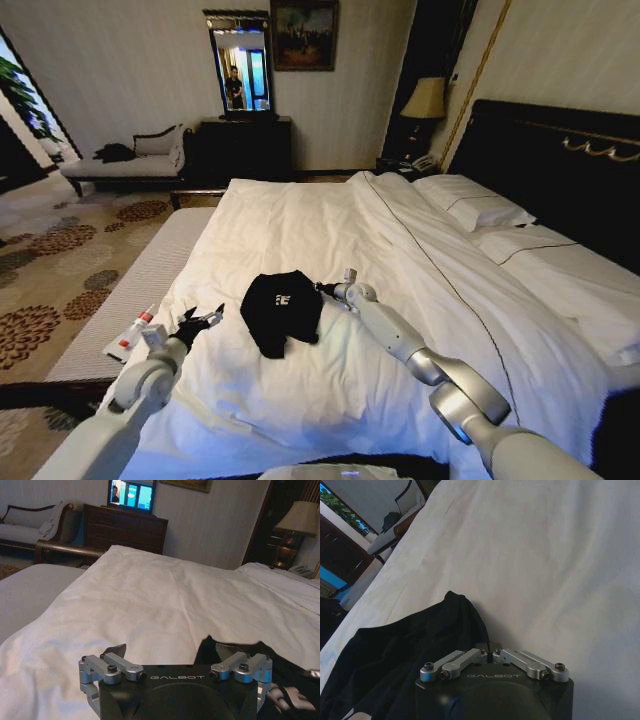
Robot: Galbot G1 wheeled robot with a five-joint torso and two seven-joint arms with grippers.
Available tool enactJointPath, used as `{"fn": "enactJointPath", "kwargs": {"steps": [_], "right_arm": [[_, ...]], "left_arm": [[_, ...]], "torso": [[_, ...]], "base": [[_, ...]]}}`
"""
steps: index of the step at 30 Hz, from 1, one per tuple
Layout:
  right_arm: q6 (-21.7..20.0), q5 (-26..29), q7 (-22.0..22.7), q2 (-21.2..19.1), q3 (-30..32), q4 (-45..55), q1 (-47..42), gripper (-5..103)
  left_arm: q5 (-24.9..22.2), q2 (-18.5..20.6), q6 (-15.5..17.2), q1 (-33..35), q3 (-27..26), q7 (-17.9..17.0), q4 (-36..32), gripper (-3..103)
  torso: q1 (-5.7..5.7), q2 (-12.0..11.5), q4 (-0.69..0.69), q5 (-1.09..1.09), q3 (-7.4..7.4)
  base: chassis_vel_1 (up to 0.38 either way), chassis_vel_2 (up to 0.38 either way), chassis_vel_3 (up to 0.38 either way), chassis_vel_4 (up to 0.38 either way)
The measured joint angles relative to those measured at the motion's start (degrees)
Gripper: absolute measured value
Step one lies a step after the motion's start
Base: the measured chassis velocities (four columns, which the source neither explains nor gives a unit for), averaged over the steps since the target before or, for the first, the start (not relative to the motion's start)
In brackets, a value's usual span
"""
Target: Fold the clothes on the bed.
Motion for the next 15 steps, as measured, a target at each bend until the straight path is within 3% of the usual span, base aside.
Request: {"fn": "enactJointPath", "kwargs": {"steps": [5, 7, 10, 15], "right_arm": [[0.0, 0.0, 0.19, -0.02, -0.06, 0.1, -0.23, 0], [0.0, 0.0, 0.22, -0.01, -0.07, 0.13, -0.27, 0], [0.0, 0.0, 0.26, -0.31, -0.02, 0.56, -0.58, 0], [-0.01, 0.06, 0.19, -0.79, 0.5, 1.16, -1.06, 0]], "left_arm": [[-2.13, -0.18, 0.74, -10.66, 8.62, -0.52, 9.57, 100], [-2.3, -0.4, 0.8, -11.64, 9.59, -0.51, 10.62, 100], [-2.37, -3.53, 0.97, -18.04, 16.07, -0.27, 16.81, 100], [-0.48, -6.44, 0.67, -22.08, 20.47, -0.29, 19.85, 100]], "torso": [[0.0, 0.0, 0.01, 0.0, 0.0], [0.0, 0.0, 0.01, 0.0, 0.0], [0.01, 0.0, 0.01, 0.0, 0.01], [0.01, 0.0, -0.01, 0.0, 0.0]], "base": [[0.0, 0.0, 0.0, 0.0], [0.0, 0.0, 0.0, 0.0], [0.0, 0.0, 0.0, 0.0], [0.0, 0.0, 0.0, 0.0]]}}
